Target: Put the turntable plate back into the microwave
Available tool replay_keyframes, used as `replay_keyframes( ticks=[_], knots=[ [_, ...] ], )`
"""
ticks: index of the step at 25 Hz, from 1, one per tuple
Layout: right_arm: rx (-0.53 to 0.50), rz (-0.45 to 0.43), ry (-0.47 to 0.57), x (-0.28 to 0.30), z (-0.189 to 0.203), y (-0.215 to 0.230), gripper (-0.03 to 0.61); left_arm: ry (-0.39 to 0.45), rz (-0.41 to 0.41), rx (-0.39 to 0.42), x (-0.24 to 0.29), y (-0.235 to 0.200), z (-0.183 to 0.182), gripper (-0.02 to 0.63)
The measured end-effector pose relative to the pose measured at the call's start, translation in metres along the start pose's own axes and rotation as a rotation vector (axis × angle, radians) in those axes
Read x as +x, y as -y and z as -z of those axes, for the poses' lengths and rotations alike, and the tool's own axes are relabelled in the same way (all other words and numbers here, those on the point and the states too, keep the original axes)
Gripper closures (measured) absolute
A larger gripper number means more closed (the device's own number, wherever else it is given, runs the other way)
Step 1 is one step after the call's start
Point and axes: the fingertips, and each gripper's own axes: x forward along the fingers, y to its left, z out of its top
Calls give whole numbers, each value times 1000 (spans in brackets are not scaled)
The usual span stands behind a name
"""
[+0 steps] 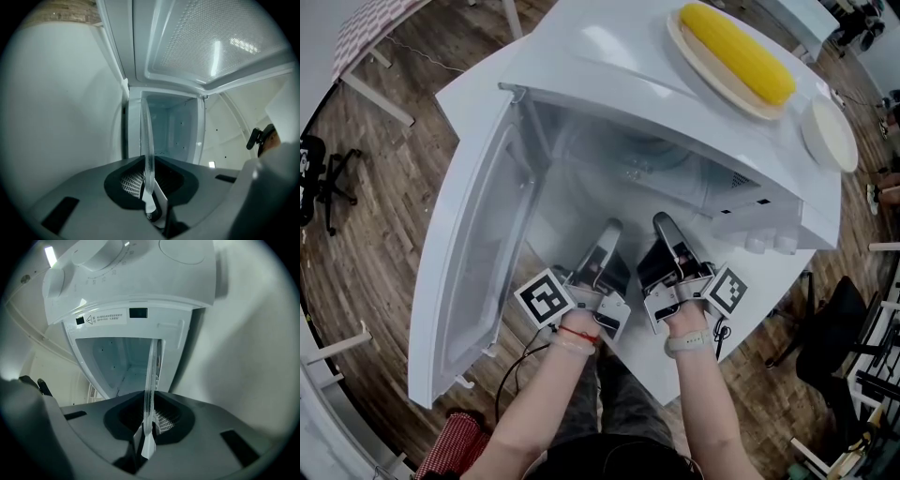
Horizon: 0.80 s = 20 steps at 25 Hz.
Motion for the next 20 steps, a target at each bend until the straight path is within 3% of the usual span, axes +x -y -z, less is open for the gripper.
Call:
replay_keyframes(
  ticks=[20],
  knots=[
    [-90,68,-100,-6,17,3,505,34,-46,-6,11,-9,-10,568]
  ],
)
